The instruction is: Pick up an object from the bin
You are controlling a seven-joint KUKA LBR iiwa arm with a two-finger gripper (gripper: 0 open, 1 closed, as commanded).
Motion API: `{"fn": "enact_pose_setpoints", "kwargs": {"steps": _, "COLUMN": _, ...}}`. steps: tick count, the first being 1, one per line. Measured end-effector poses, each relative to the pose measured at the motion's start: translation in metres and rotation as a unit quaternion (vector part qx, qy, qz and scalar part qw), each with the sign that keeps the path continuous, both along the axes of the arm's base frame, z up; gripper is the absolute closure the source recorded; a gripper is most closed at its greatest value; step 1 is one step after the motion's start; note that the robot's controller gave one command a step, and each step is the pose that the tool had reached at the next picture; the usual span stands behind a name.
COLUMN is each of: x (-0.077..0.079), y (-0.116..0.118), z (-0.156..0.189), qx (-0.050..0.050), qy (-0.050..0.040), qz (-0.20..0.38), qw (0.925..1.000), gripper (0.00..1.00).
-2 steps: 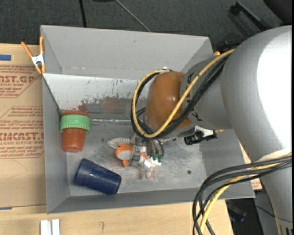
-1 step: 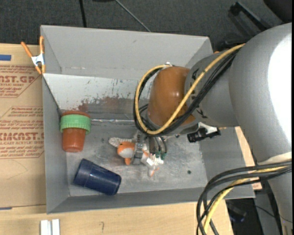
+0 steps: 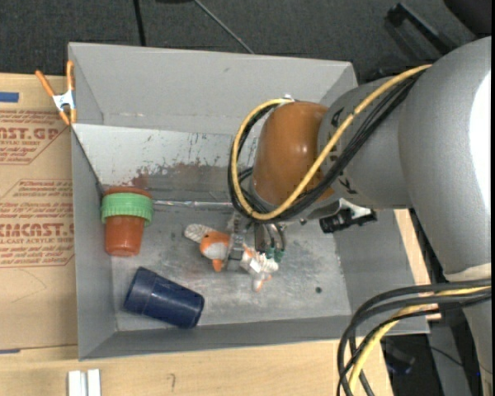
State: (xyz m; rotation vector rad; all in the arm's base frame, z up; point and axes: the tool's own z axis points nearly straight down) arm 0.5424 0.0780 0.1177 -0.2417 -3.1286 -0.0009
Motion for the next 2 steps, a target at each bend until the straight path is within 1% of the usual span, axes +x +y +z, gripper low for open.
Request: {"fn": "enact_pose_setpoints", "kwargs": {"steps": 2, "x": 0.001, "y": 0.000, "z": 0.030, "qx": 0.000, "qy": -0.0031, "qz": 0.000, "qw": 1.0000, "gripper": 1.00}}
